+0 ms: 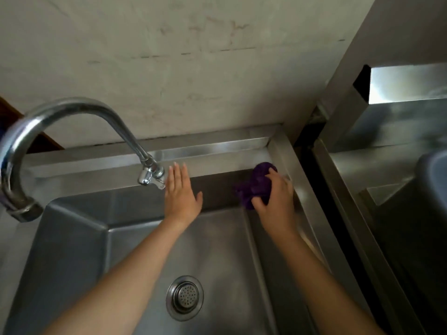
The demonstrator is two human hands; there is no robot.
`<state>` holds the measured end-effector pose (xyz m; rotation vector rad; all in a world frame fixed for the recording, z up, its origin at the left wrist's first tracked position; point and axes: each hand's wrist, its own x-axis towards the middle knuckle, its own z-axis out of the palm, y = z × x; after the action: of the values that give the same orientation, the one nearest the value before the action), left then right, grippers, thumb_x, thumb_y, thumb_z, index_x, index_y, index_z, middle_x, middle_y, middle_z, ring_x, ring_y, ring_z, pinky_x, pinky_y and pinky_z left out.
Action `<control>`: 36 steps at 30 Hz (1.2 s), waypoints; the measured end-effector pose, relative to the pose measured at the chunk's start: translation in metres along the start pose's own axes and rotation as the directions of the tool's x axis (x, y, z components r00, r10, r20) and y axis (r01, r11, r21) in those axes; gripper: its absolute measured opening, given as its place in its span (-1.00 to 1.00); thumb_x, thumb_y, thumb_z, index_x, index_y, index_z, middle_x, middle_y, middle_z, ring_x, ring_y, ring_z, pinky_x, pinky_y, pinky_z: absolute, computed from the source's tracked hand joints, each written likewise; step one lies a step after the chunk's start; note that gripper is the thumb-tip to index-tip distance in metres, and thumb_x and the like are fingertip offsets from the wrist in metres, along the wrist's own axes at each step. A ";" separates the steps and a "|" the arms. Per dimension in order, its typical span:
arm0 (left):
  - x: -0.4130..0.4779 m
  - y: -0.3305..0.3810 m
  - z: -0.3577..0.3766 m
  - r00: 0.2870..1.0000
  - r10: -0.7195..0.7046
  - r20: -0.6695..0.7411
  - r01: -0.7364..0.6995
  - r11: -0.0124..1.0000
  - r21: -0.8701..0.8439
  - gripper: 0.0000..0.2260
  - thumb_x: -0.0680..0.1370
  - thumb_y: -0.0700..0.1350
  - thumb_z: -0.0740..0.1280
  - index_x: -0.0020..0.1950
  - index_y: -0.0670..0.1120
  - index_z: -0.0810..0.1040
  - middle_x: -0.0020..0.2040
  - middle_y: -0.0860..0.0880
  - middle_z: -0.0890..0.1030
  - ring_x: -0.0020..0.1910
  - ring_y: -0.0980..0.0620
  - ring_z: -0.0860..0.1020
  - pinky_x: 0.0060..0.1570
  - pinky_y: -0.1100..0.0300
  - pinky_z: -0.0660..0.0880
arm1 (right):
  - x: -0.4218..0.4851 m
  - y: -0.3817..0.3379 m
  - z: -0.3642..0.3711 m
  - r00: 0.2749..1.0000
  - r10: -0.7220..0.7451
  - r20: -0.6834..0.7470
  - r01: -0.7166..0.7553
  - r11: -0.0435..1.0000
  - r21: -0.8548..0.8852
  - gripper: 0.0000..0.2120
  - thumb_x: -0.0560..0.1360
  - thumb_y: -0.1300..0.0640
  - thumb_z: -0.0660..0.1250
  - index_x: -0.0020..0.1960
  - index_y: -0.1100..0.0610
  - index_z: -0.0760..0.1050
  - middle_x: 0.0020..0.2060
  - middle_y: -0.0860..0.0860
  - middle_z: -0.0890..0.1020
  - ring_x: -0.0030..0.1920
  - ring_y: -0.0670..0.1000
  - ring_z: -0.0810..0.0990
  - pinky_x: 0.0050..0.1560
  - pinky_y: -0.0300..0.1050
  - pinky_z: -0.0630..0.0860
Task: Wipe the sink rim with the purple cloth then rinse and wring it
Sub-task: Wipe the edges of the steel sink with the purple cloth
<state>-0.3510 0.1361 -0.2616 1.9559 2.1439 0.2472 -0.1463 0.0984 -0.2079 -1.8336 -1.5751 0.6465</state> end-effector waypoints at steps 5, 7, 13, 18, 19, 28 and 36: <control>-0.002 -0.016 0.004 0.998 0.028 -0.051 -0.025 0.998 0.063 -0.20 0.46 -0.05 0.33 0.51 -0.21 -0.10 0.54 -0.17 -0.11 0.51 -0.09 -0.19 0.47 0.03 -0.24 | 0.043 -0.023 0.041 0.943 -0.238 0.231 0.246 0.969 -0.005 -0.48 0.39 0.29 0.36 0.33 0.19 0.34 0.43 0.11 0.28 0.43 0.05 0.19 0.41 -0.16 0.14; -0.002 -0.019 0.003 0.999 0.041 -0.012 -0.040 0.997 0.064 -0.15 0.44 -0.05 0.35 0.50 -0.20 -0.15 0.53 -0.13 -0.18 0.50 -0.06 -0.23 0.46 0.04 -0.27 | 0.058 -0.034 0.063 0.886 -0.309 0.346 0.348 0.936 -0.054 -0.40 0.40 0.29 0.34 0.41 0.18 0.24 0.50 0.10 0.15 0.49 0.10 0.08 0.45 -0.10 0.10; 0.000 -0.023 -0.001 0.996 0.059 0.065 -0.061 0.998 0.034 -0.09 0.41 -0.01 0.35 0.50 -0.16 -0.23 0.45 -0.04 -0.35 0.47 0.00 -0.33 0.41 0.11 -0.40 | 0.070 -0.032 0.097 0.824 -0.316 0.470 0.446 0.874 -0.194 -0.17 0.38 -0.13 0.39 0.50 0.01 0.04 0.54 0.05 -0.08 0.51 0.14 -0.03 0.44 0.06 0.12; -0.002 -0.024 -0.004 0.995 0.063 0.081 -0.067 0.997 0.041 -0.06 0.40 0.06 0.33 0.49 -0.13 -0.28 0.46 -0.04 -0.37 0.48 -0.02 -0.35 0.40 0.11 -0.41 | 0.073 -0.011 0.084 0.860 -0.350 0.371 0.474 0.817 -0.328 -0.35 0.42 0.14 0.41 0.45 0.10 0.25 0.49 0.13 0.20 0.45 0.18 0.23 0.37 0.09 0.31; -0.002 -0.023 -0.004 0.994 0.065 0.084 -0.068 0.997 0.036 -0.07 0.41 0.08 0.32 0.50 -0.13 -0.27 0.48 -0.05 -0.35 0.48 -0.03 -0.35 0.41 0.10 -0.39 | 0.073 -0.005 0.078 0.879 -0.330 0.343 0.447 0.819 -0.359 -0.34 0.38 0.18 0.44 0.42 0.13 0.29 0.47 0.17 0.24 0.43 0.22 0.26 0.35 0.10 0.32; -0.001 -0.023 0.004 0.997 0.048 0.057 -0.052 0.996 0.079 -0.15 0.45 0.37 -0.07 0.47 -0.12 -0.36 0.49 -0.09 -0.38 0.45 -0.04 -0.42 0.43 0.02 -0.36 | 0.077 0.001 0.047 0.980 -0.166 0.112 0.199 0.866 -0.459 -0.55 0.52 0.14 0.27 0.37 0.21 0.34 0.43 0.19 0.30 0.40 0.18 0.25 0.38 0.02 0.27; 0.001 -0.013 0.004 0.999 0.026 -0.043 -0.025 1.000 0.012 -0.27 0.46 0.30 -0.28 0.50 -0.11 -0.21 0.53 -0.08 -0.23 0.48 0.02 -0.32 0.43 0.10 -0.35 | 0.098 -0.026 0.098 0.883 -0.377 0.280 0.463 0.801 -0.380 -0.43 0.53 -0.18 0.09 0.47 0.06 0.20 0.51 0.16 0.12 0.49 0.24 0.07 0.46 0.13 0.07</control>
<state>-0.3628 0.1362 -0.2689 2.0034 2.1525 0.2846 -0.2177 0.2110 -0.2528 -1.6501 -2.3242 0.2738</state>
